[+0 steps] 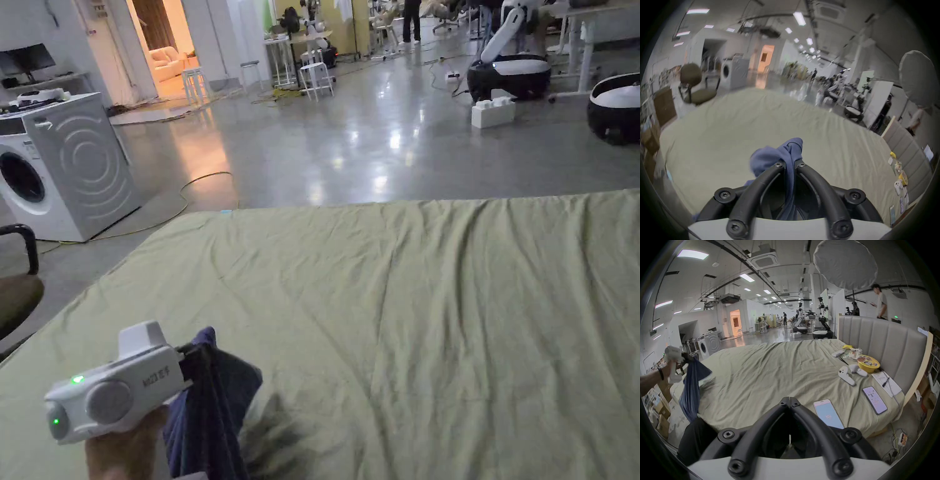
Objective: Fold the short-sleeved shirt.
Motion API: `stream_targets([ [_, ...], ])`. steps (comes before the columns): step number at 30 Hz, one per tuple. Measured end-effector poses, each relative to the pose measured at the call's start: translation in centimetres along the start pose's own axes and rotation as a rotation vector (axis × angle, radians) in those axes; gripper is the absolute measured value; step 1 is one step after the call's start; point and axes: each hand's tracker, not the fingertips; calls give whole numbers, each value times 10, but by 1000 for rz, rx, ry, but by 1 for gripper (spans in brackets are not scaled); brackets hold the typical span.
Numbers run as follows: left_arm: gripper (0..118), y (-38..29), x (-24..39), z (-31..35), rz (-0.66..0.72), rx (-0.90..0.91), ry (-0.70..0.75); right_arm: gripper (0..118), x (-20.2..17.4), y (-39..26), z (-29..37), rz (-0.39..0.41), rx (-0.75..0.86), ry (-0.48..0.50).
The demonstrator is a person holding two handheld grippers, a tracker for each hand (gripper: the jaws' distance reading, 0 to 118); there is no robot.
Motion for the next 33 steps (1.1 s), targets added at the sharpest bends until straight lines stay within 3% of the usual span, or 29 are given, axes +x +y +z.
stream_targets([
  [5,8,53,80,-13,-142,81,-130,1,16,-5,10,-57,6,-64],
  [9,8,40,175,-34,-340,58,-272,1,23,-4,14,-49,12,-94],
  [12,8,-11,245,-49,-476,-10,-377,0,28,-7,15,-68,12,-104],
  [18,8,-173,374,-42,-611,-255,-738,0,34,-10,21,-86,14,-131],
  [20,8,-233,403,-32,-630,-409,-899,0,36,-12,25,-78,8,-146],
  [24,9,-309,422,7,-734,-473,-911,0,42,-19,34,-67,-3,-168],
  [26,10,-323,414,21,-670,-491,-935,0,45,-25,34,-67,-17,-171],
  [27,16,-323,406,28,-630,-479,-987,0,48,-30,33,-72,-28,-167],
  [28,34,-322,400,32,-610,-473,-1039,1,48,-31,31,-74,-33,-163],
  [30,87,-316,390,37,-593,-487,-1045,1,45,-29,30,-78,-29,-145],
  [31,96,-310,386,42,-592,-471,-1016,0,41,-24,29,-79,-18,-130],
  [33,92,-281,363,58,-546,-351,-982,0,34,-15,27,-68,27,-90],
])
